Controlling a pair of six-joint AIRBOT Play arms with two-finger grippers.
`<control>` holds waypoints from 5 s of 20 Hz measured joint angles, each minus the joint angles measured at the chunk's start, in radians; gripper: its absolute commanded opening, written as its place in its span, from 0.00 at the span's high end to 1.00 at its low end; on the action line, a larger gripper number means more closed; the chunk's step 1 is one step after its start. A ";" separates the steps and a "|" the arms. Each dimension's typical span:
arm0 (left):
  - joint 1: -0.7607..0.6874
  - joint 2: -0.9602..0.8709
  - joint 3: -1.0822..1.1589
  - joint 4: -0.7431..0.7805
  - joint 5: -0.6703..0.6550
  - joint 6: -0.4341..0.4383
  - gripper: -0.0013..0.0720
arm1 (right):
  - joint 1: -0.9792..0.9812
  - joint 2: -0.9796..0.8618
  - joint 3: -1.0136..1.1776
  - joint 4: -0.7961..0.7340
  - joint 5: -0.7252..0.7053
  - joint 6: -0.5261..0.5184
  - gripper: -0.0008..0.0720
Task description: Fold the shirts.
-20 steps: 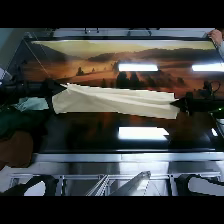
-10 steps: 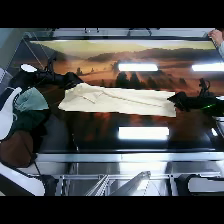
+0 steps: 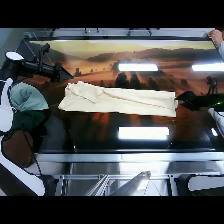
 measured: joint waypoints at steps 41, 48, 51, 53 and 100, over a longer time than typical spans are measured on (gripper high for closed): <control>-0.021 0.348 -0.036 -0.451 0.058 -0.017 0.98 | 1.068 -0.313 0.619 0.456 -0.377 -0.090 0.94; 0.024 0.394 -0.202 -0.467 -0.030 0.038 0.98 | 0.963 -0.346 0.723 0.343 -0.016 0.069 0.97; 0.027 0.397 -0.224 -0.468 -0.082 0.052 0.98 | 0.826 -0.270 0.708 0.187 0.154 0.201 0.97; 0.024 0.398 -0.230 -0.468 -0.112 0.056 0.98 | 0.748 -0.202 0.661 0.060 0.214 0.270 0.92; -0.127 0.393 -0.266 -0.460 -0.148 0.097 0.98 | -0.577 0.140 0.761 -0.446 0.616 0.656 0.97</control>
